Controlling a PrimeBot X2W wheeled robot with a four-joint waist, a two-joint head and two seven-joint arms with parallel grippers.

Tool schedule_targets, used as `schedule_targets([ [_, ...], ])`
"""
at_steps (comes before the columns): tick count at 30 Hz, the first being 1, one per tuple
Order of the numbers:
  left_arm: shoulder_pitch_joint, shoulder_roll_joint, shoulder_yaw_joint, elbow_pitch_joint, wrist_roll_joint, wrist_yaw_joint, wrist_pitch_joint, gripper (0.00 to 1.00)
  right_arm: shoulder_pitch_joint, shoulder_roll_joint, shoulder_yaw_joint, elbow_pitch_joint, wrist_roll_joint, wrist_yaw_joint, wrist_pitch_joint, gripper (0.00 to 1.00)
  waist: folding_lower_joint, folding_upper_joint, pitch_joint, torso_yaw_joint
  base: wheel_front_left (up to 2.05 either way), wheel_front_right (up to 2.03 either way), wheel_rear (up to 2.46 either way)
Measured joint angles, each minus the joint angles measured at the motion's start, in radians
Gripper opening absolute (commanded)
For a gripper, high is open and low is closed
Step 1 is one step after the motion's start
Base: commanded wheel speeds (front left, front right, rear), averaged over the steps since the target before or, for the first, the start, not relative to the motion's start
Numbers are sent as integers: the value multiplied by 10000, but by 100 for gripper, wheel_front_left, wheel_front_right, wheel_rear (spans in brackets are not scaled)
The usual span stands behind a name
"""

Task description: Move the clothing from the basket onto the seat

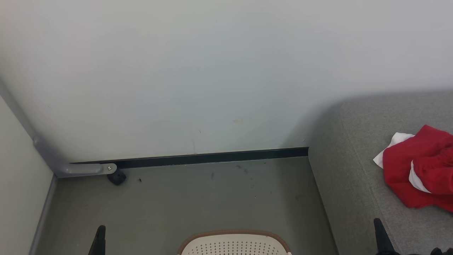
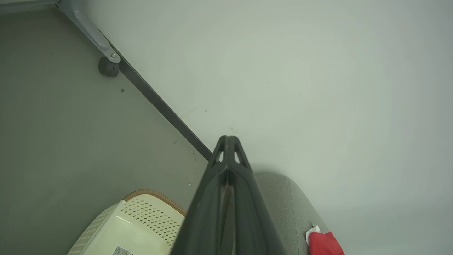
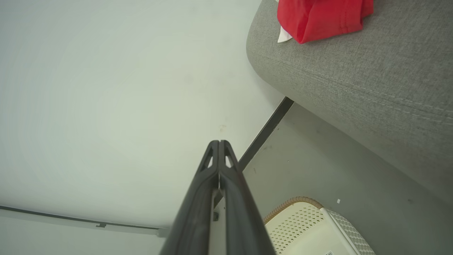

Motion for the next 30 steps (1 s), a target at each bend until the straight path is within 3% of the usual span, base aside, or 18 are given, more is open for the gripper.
schedule_targets([
  [30, -416, -608, 755, 157, -2941, -426, 1020, 0, -303, 115, -1058, 2, 3837, 253, 986, 0, -2, 0, -14, 34, 0, 0, 0],
])
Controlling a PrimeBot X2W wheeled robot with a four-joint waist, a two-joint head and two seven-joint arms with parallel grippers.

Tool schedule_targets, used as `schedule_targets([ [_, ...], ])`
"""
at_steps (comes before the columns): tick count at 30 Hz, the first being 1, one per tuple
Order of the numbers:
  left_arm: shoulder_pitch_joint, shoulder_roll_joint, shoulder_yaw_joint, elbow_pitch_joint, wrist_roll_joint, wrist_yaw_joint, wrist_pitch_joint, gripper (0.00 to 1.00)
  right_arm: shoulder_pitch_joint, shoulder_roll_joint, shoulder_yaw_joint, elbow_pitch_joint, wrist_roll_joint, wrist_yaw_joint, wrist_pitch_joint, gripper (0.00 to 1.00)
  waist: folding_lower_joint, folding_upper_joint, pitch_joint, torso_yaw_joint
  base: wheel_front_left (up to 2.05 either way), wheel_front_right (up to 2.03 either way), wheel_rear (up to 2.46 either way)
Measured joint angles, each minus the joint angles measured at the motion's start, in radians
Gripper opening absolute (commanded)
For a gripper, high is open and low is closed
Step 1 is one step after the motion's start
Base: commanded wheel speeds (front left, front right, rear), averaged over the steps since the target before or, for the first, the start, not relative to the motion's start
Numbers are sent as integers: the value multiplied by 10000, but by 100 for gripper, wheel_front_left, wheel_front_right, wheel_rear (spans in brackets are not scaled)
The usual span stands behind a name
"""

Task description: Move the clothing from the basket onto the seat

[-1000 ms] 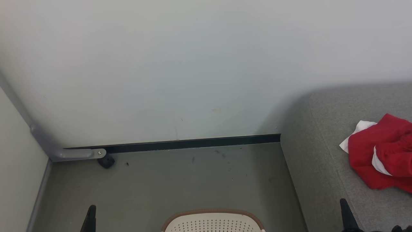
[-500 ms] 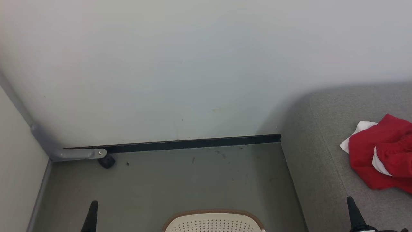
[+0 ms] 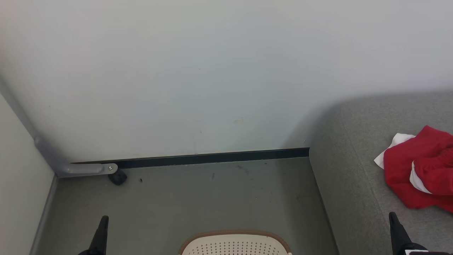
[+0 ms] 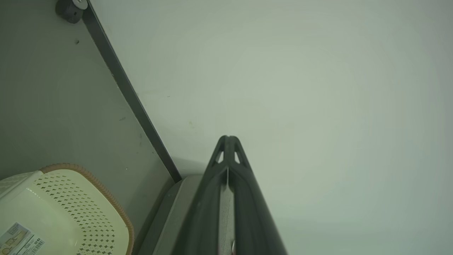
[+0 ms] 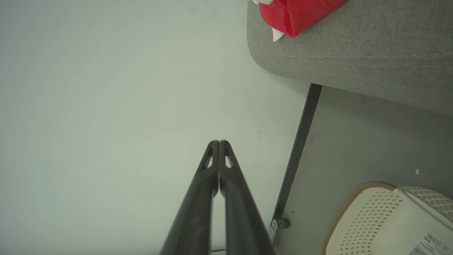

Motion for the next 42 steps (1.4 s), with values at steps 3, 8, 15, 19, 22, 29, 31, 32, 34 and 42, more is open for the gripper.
schedule_targets([
  [3, -30, -42, 100, 17, -295, -8, 113, 0, -13, 6, -115, 2, 430, 10, 132, 0, 0, 0, -1, 3, 0, 0, 0],
  [8, -196, -138, 234, 44, -786, -88, 272, 0, -105, 21, -299, 4, 1097, 44, 284, 0, 0, 0, -3, 9, 0, 0, 0],
  [15, -199, -192, 249, 59, -989, -88, 311, 0, -192, 29, -334, 4, 1187, 56, 332, 0, 0, 0, -4, 10, 0, 0, 0],
  [19, -199, -192, 249, 61, -991, -86, 311, 0, -192, 31, -334, 4, 1187, 58, 332, 0, 0, 0, -4, 10, 0, 0, 0],
  [22, -199, -194, 249, 61, -991, -88, 311, 0, -192, 31, -334, 4, 1187, 56, 332, 0, 0, 0, -4, 10, 0, 0, 0],
  [29, -199, -194, 249, 63, -991, -88, 311, 0, -192, 33, -334, 4, 1189, 56, 332, 0, 0, 0, -4, 10, 0, 0, 0],
  [31, -199, -194, 249, 63, -991, -86, 311, 0, -192, 33, -334, 4, 1197, 56, 332, 0, 0, 0, -4, 11, 0, 0, 0],
  [32, -199, -194, 249, 63, -991, -88, 311, 0, -192, 33, -334, 4, 1200, 56, 332, 0, 0, 0, -4, 10, 0, 0, 0],
  [34, -199, -194, 249, 65, -991, -88, 311, 0, -192, 33, -334, 4, 1200, 58, 332, 0, 1, 0, -4, 11, 0, 0, 0],
  [42, -199, -194, 249, 65, -991, -88, 311, 0, -192, 33, -334, 4, 1200, 58, 332, 0, 1, 0, -4, 11, 0, 0, 0],
])
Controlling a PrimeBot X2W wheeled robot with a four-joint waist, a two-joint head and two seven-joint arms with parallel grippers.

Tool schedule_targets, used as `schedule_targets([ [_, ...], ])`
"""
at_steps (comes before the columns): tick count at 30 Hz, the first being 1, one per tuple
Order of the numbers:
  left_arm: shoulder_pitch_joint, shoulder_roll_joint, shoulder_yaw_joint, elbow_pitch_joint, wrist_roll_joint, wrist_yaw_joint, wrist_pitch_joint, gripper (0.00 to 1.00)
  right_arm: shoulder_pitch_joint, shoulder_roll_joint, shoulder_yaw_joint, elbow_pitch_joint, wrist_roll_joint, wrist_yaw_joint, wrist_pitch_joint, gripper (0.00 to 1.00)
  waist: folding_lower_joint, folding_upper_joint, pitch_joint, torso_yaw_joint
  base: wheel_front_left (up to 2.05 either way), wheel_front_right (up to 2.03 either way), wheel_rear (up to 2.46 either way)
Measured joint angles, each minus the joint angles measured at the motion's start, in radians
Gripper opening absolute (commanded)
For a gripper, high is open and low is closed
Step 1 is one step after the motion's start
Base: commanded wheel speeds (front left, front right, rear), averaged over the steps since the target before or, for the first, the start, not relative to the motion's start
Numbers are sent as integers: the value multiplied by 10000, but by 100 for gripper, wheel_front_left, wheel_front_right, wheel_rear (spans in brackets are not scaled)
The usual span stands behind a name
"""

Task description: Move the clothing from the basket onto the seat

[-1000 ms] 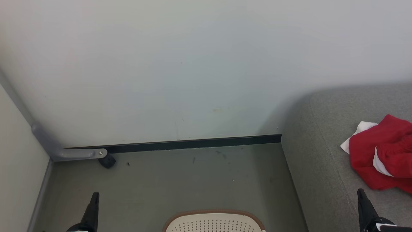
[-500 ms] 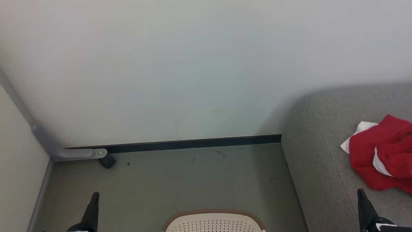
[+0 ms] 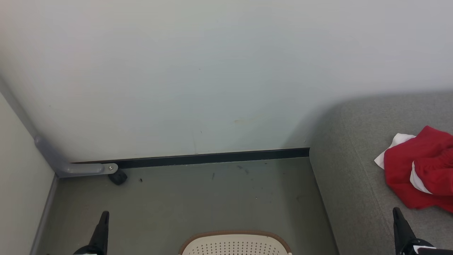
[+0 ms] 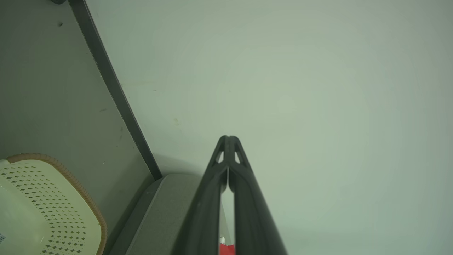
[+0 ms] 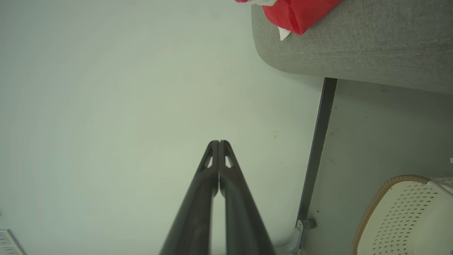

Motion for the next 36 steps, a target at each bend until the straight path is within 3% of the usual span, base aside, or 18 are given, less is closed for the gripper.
schedule_targets([
  [36, 0, -2, -2, 2, 0, 0, 0, 0, 0, 2, 2, -2, 2, 0, -2, 0, 0, 0, 1, 0, 0, 0, 0],
])
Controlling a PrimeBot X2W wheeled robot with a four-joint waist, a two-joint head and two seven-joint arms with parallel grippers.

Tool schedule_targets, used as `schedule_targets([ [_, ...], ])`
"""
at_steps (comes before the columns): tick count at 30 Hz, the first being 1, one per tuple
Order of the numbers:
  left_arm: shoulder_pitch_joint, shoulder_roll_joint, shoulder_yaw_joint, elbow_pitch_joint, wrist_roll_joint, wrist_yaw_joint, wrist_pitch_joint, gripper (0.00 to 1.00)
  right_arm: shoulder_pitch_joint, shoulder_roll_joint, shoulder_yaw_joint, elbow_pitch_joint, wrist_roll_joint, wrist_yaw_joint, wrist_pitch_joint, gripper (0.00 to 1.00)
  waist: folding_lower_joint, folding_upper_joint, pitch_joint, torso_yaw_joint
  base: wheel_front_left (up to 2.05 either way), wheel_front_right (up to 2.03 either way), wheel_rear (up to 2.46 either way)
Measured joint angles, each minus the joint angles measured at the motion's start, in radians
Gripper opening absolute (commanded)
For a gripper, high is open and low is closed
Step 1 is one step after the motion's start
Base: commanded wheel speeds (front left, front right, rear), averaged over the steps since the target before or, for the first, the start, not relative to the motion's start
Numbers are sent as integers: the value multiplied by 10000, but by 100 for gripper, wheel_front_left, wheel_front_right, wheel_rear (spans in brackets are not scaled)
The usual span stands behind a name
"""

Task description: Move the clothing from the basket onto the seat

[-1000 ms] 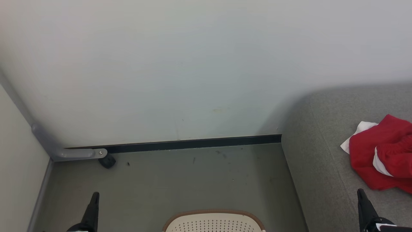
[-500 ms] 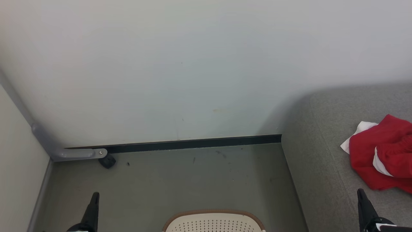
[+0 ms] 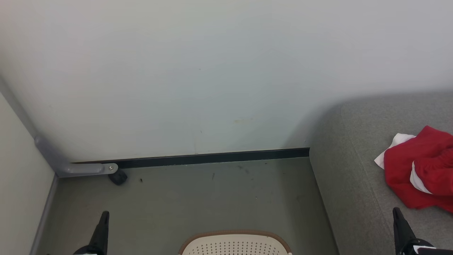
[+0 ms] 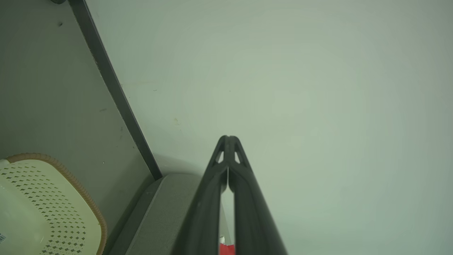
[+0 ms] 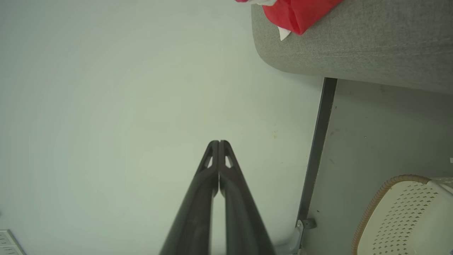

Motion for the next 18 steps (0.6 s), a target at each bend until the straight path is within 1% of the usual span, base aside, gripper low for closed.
schedule_targets([
  [18, 0, 0, 0, -2, 0, 0, 0, 0, 0, 0, 0, 0, 0, 0, 0, 0, 0, 0, 0, 0, 0, 0, 0],
])
